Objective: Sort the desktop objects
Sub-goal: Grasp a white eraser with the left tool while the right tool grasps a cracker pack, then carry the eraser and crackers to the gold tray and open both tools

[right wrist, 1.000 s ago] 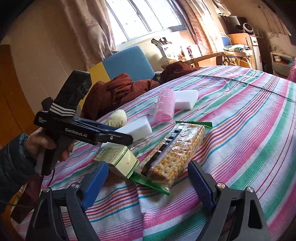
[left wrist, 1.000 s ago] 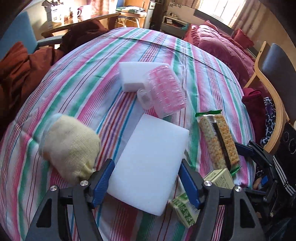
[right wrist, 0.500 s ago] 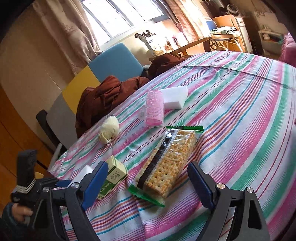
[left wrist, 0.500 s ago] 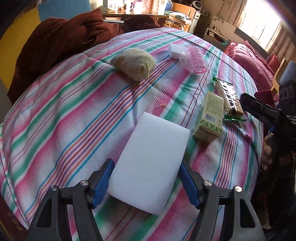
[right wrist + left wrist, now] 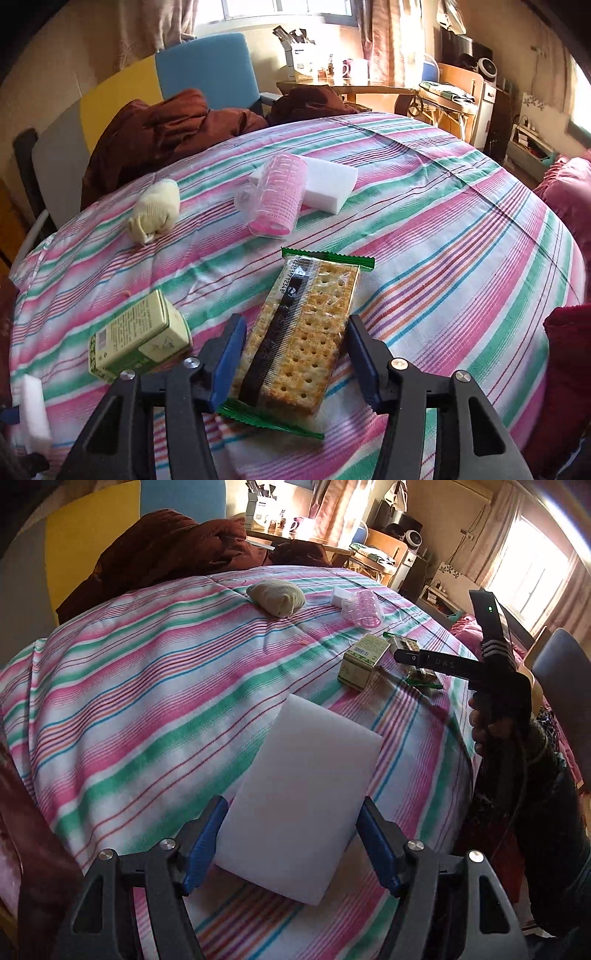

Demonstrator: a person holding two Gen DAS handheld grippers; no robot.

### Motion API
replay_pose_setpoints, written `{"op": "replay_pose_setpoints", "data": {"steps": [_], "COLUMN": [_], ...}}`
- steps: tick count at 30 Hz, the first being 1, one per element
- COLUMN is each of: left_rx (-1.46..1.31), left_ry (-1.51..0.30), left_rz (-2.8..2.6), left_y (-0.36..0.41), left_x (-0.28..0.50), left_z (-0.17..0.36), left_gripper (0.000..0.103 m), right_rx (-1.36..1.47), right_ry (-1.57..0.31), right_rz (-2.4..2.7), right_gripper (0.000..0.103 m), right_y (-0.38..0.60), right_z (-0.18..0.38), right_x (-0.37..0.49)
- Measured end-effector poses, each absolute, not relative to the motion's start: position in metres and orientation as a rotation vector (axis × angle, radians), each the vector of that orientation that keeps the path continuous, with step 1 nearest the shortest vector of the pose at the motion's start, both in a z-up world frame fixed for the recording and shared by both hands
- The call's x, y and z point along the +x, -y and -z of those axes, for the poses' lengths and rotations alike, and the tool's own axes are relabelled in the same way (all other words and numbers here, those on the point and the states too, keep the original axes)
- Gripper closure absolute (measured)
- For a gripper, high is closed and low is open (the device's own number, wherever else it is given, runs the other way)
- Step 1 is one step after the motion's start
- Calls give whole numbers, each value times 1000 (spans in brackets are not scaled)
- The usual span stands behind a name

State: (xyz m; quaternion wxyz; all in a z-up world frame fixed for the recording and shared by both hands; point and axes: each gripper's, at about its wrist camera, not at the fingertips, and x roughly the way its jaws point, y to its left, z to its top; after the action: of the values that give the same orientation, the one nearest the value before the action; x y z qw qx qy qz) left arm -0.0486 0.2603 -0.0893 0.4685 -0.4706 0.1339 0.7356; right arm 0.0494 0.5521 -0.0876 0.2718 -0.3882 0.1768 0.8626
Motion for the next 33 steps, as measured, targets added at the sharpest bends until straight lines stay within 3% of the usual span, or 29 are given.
{"op": "replay_pose_setpoints", "data": {"steps": [10, 12, 18, 21, 23, 26, 29, 31, 33], "left_rx": [-1112, -1097, -1045, -994, -947, -917, -926, -955, -976], "left_ry": [-236, -231, -220, -258, -317, -424, -480, -458, -416], "left_rz": [-1837, -1856, -1892, -1885, -1877, -1849, -1847, -1843, -1845], "left_y": [-238, -237, -230, -233, -239, -251, -259, -259, -255], "left_x": [-33, -33, -33, -27, -21, -13, -13, -17, -20], "left_z": [90, 89, 85, 77, 74, 78, 87, 93, 96], "left_gripper": [26, 21, 21, 21, 21, 21, 23, 36, 39], "right_rx": [-1210, -1247, -1264, -1254, -1253, -1244, -1232, -1232, -1230], "right_ry": [-396, -347, -276, -243, -232, -198, -184, -158, -132], "right_rz": [-2491, -2549, -2693, -2717, -2732, -2742, -2745, -2739, -2732], "right_gripper": [51, 51, 51, 48, 38, 36, 36, 37, 45], "right_y": [-484, -465, -418, -407, -404, -401, -401, -400, -399], "right_z": [81, 81, 86, 88, 89, 90, 91, 91, 91], "right_x": [99, 98, 79, 72, 72, 74, 74, 74, 75]}}
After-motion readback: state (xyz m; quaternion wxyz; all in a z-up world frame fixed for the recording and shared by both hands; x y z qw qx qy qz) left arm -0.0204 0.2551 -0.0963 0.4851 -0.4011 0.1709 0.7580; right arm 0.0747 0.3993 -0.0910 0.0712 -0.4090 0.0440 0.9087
